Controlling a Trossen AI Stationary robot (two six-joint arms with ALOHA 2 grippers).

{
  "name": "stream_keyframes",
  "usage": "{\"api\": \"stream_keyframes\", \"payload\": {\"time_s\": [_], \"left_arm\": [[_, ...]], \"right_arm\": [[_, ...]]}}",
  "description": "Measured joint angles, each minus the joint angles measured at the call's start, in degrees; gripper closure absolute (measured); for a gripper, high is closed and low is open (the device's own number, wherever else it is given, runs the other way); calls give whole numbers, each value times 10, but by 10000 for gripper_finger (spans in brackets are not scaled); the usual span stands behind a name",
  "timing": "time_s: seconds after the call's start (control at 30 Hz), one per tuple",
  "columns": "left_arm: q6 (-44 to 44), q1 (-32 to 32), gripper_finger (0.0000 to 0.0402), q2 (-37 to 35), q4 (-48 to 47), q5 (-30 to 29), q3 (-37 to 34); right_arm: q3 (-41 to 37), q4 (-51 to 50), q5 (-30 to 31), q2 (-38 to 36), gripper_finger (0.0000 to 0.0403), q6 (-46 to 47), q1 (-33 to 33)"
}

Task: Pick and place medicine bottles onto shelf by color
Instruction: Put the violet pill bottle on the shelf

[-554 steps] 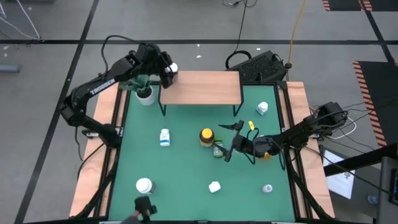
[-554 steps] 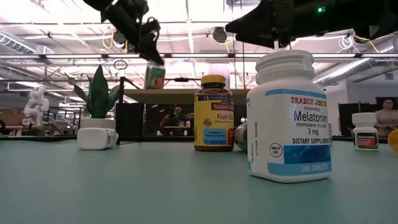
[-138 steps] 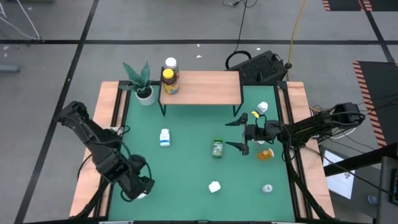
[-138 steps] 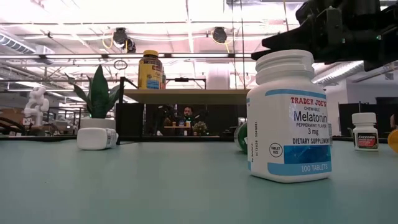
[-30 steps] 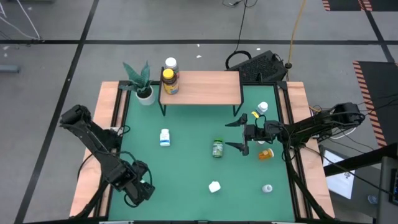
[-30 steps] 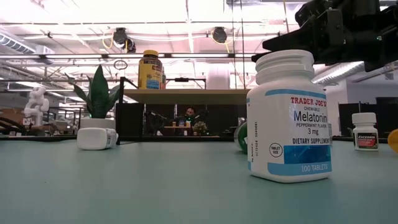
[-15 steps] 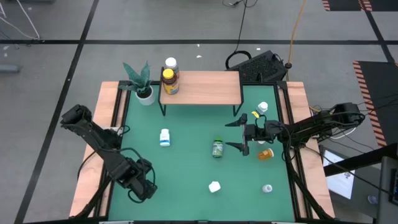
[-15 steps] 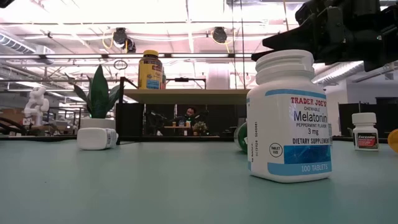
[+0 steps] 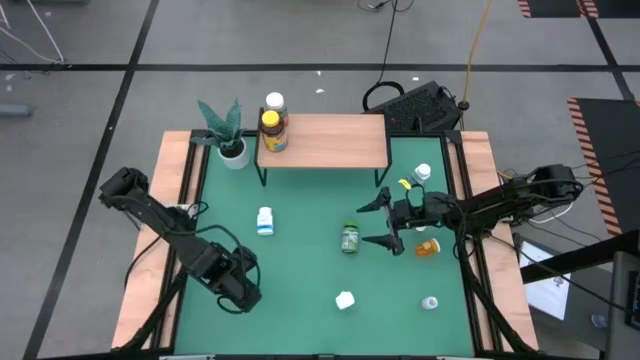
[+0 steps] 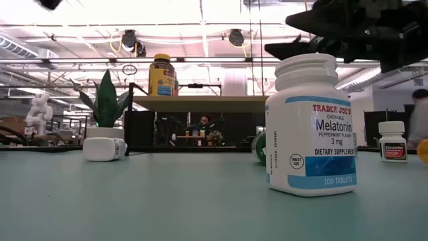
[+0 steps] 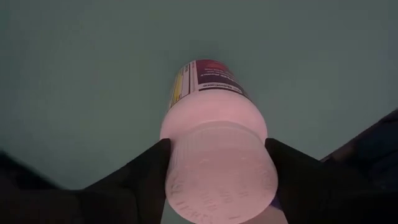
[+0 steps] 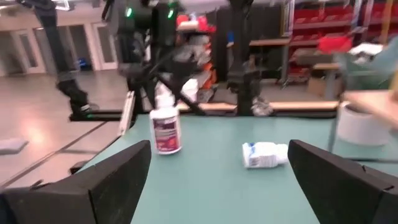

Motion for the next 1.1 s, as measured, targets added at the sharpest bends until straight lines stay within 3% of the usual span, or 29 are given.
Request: {"api": "stream_keyframes", "payload": {"time_s": [0.23, 0.5, 0.63, 0.83, 1.1], "left_arm": [[153, 28, 159, 0, -7, -100, 50], [476, 72, 159, -1, 18, -246, 79], [643, 103, 155, -1, 73, -253, 79], [804, 146, 153, 0, 141, -241, 79], [935, 171, 152, 0, 200, -234, 79]], "right_arm": [[71, -8, -59, 103, 28, 29, 0], [162, -9, -151, 202, 28, 68, -1], [216, -39, -152, 227, 28, 76, -1], [263, -145, -148, 249, 28, 45, -2], [275, -149, -147, 251, 28, 37, -14]]}}
